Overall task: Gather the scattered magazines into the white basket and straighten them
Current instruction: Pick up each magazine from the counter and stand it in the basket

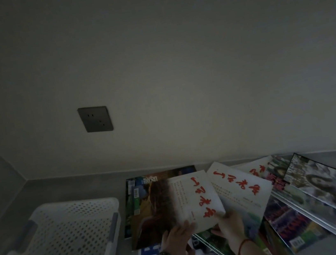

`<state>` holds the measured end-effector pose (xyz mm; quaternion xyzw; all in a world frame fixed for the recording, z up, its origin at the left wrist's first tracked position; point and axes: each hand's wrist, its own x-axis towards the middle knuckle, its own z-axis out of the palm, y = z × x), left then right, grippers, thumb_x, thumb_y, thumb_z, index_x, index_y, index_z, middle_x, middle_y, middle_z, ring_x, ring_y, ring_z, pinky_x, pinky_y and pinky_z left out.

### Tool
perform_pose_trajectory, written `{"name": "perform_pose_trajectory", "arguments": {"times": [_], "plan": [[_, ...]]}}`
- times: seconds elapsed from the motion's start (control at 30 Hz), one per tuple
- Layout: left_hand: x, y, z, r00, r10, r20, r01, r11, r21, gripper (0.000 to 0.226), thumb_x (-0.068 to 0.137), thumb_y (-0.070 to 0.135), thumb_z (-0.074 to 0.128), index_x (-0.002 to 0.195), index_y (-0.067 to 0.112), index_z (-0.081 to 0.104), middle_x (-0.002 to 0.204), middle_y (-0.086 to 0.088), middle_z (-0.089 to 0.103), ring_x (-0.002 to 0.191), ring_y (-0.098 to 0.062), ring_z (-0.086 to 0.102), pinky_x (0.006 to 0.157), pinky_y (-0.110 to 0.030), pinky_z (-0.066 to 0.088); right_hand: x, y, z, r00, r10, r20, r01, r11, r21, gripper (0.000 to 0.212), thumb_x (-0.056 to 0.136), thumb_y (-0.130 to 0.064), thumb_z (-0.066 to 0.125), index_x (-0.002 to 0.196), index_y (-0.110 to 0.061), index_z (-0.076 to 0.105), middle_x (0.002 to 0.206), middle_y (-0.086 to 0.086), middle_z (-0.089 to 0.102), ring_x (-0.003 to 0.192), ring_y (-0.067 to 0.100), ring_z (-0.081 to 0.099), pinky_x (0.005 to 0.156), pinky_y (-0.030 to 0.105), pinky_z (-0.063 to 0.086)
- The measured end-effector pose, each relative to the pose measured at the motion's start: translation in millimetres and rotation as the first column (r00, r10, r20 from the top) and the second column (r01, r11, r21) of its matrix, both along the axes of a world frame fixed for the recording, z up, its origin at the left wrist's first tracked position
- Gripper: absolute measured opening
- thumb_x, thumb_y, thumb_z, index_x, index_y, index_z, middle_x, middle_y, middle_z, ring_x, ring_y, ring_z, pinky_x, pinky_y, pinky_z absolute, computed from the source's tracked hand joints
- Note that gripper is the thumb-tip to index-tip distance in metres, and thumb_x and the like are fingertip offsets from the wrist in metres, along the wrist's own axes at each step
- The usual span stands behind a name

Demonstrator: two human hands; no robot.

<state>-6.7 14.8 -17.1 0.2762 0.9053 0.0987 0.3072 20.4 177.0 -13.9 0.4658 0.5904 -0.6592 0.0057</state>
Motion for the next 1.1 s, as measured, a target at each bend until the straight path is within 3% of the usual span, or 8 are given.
{"name": "perform_pose_trajectory", "arguments": {"times": [0.13, 0.2, 0.27, 0.37, 0.53, 0.7, 0.87, 1.1], "plan": [[18.6, 11.8, 2.7, 0.99, -0.141, 0.007, 0.141, 0.986, -0.093, 0.068, 0.091, 0.04, 0.039, 0.145, 0.032, -0.002, 0.157, 0.007, -0.003, 0.144, -0.017, 0.001, 0.116, -0.047, 0.012, 14.7, -0.9, 13.0, 0.996, 0.045, -0.079, -0.024, 0.967, 0.252, 0.008, 0.084, -0.001, 0.053, 0.091, -0.001, 0.058, 0.095, 0.021, 0.065, 0.088, 0.037, 0.063, 0.071, 0.051, 0.058], [27.3, 12.1, 9.0, 1.0, 0.013, 0.003, -0.013, 0.998, 0.061, 0.069, 0.088, 0.048, 0.04, 0.143, 0.037, 0.001, 0.155, 0.007, 0.007, 0.142, -0.014, 0.01, 0.116, -0.04, 0.011, 22.6, 3.8, 27.6, 0.982, 0.127, -0.14, -0.073, 0.939, 0.337, 0.011, 0.084, 0.003, 0.051, 0.084, -0.004, 0.06, 0.092, 0.021, 0.065, 0.085, 0.036, 0.063, 0.07, 0.051, 0.058], [28.4, 7.8, 25.0, 0.988, 0.13, -0.086, -0.103, 0.959, 0.265, 0.071, 0.087, 0.05, 0.041, 0.144, 0.033, 0.002, 0.152, 0.002, 0.022, 0.136, -0.016, 0.027, 0.115, -0.036, 0.022, 28.7, 11.3, 50.1, 0.953, 0.195, -0.23, -0.108, 0.934, 0.341, 0.014, 0.087, 0.002, 0.052, 0.095, -0.005, 0.061, 0.089, 0.011, 0.065, 0.08, 0.023, 0.065, 0.059, 0.034, 0.06], [14.1, -3.5, 59.5, 0.917, 0.363, -0.167, -0.206, 0.788, 0.581, 0.079, 0.086, 0.044, 0.048, 0.144, 0.024, -0.002, 0.153, -0.001, 0.016, 0.138, -0.018, 0.023, 0.112, -0.042, 0.029, 32.3, 23.9, 98.1, 0.877, 0.311, -0.367, -0.124, 0.884, 0.452, 0.016, 0.088, 0.001, 0.054, 0.101, 0.0, 0.062, 0.078, 0.003, 0.066, 0.063, 0.002, 0.065, 0.045, 0.012, 0.049], [-26.1, -45.3, 121.4, 0.722, 0.682, -0.117, -0.314, 0.473, 0.823, 0.091, 0.076, 0.029, 0.068, 0.144, 0.018, 0.008, 0.146, -0.014, 0.026, 0.132, -0.03, 0.032, 0.105, -0.051, 0.037, 29.2, 19.0, 180.1, 0.732, 0.513, -0.448, -0.182, 0.781, 0.598, 0.019, 0.087, -0.002, 0.056, 0.105, -0.008, 0.061, 0.076, -0.004, 0.066, 0.058, 0.002, 0.065, 0.047, 0.012, 0.052], [-53.5, -102.6, 156.0, 0.661, 0.74, 0.124, -0.411, 0.219, 0.885, 0.031, 0.083, 0.022, 0.063, 0.11, 0.014, 0.051, 0.098, 0.001, 0.058, 0.096, -0.023, 0.059, 0.064, -0.018, 0.044, 7.0, -23.2, 233.5, 0.611, 0.599, -0.518, -0.147, 0.728, 0.669, 0.015, 0.087, 0.0, 0.056, 0.096, -0.011, 0.06, 0.073, -0.006, 0.063, 0.054, -0.008, 0.063, 0.046, 0.01, 0.051], [-76.1, -168.4, 173.1, 0.637, 0.741, 0.212, -0.4, 0.082, 0.913, 0.024, 0.087, 0.016, 0.057, 0.108, 0.005, 0.057, 0.1, -0.006, 0.062, 0.092, -0.02, 0.058, 0.078, -0.03, 0.047, -39.8, -88.2, 239.7, 0.571, 0.487, -0.661, -0.13, 0.849, 0.512, 0.019, 0.083, 0.002, 0.061, 0.1, -0.006, 0.057, 0.083, 0.004, 0.066, 0.054, -0.005, 0.064, 0.051, 0.014, 0.053], [-119.6, -253.0, 168.8, 0.632, 0.739, 0.233, -0.445, 0.1, 0.89, 0.023, 0.088, 0.018, 0.055, 0.11, 0.009, 0.055, 0.112, -0.012, 0.062, 0.104, -0.028, 0.058, 0.091, -0.041, 0.047, -94.1, -193.9, 164.4, 0.657, 0.668, -0.349, -0.335, 0.674, 0.659, 0.032, 0.084, -0.003, 0.062, 0.115, 0.0, 0.061, 0.121, 0.019, 0.062, 0.111, 0.03, 0.059, 0.082, 0.027, 0.043]]}}
